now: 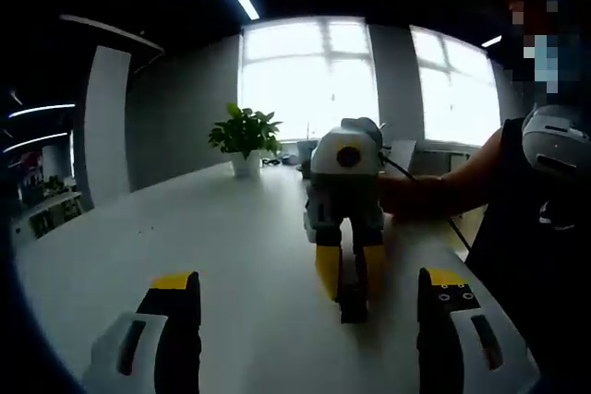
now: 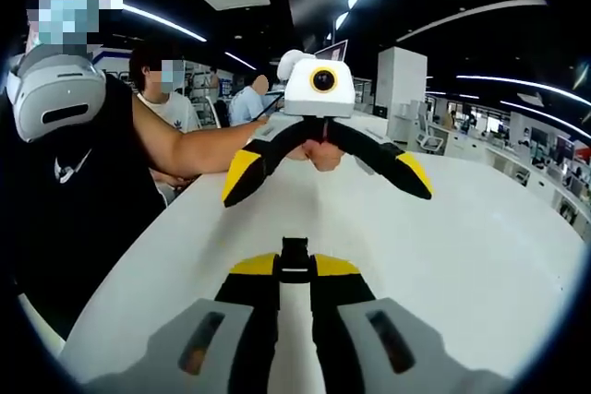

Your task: Snap the two parts of the plastic buckle together until the buckle closes and remains connected.

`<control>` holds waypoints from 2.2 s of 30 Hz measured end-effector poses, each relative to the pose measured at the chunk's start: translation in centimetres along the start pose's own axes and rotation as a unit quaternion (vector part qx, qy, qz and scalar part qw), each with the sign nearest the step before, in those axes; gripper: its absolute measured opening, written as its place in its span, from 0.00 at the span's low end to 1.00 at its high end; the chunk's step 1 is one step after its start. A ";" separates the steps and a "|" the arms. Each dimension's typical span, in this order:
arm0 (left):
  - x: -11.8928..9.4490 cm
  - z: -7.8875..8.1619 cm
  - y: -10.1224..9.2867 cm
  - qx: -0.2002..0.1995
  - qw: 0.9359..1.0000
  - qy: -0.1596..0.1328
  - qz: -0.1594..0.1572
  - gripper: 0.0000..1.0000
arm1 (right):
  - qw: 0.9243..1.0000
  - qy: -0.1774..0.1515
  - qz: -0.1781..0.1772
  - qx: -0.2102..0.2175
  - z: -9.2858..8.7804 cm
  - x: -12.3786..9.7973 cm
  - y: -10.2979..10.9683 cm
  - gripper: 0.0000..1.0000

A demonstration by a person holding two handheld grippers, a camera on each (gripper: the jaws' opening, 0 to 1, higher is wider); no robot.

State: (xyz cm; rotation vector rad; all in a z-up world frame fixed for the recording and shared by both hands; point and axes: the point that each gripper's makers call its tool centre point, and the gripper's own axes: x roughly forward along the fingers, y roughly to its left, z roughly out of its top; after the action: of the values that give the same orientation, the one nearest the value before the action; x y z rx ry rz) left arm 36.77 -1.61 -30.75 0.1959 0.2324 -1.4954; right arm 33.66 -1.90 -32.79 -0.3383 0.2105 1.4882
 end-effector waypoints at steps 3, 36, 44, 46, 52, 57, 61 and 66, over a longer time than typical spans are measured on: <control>0.0 0.0 0.0 0.003 1.000 0.000 0.001 0.99 | 1.000 -0.001 0.001 0.002 0.0 -0.1 0.0 0.10; -0.4 0.4 2.2 0.001 0.999 -0.016 0.048 0.99 | 0.999 0.006 -0.042 0.003 -0.3 -0.1 -4.8 0.10; -0.7 0.5 3.8 -0.010 0.996 -0.026 0.082 0.99 | 0.999 0.004 -0.052 0.007 -0.4 -0.7 -6.0 0.10; -0.7 0.3 4.2 -0.010 0.995 -0.024 0.092 0.99 | 0.998 0.005 -0.054 0.008 -0.5 -0.8 -6.3 0.10; -0.7 -0.3 5.1 -0.020 0.994 -0.017 0.107 0.99 | 0.998 0.007 -0.058 0.009 -0.8 -1.0 -6.7 0.10; -0.9 -0.3 5.4 -0.023 0.992 -0.014 0.125 0.99 | 0.998 0.007 -0.062 0.012 -1.1 -0.9 -7.0 0.10; -0.9 -0.3 5.1 -0.023 0.991 -0.011 0.131 0.99 | 0.998 0.012 -0.066 0.016 -1.5 -0.9 -7.2 0.10; -1.0 -0.6 5.8 -0.024 0.989 -0.004 0.143 0.99 | 0.997 0.011 -0.070 0.017 -1.6 -1.2 -7.8 0.10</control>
State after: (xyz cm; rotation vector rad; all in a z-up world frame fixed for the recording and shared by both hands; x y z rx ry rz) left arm 42.48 -0.04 -31.17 0.1773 0.2233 -1.2055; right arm 41.44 -3.96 -33.17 -0.3347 0.2248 1.3417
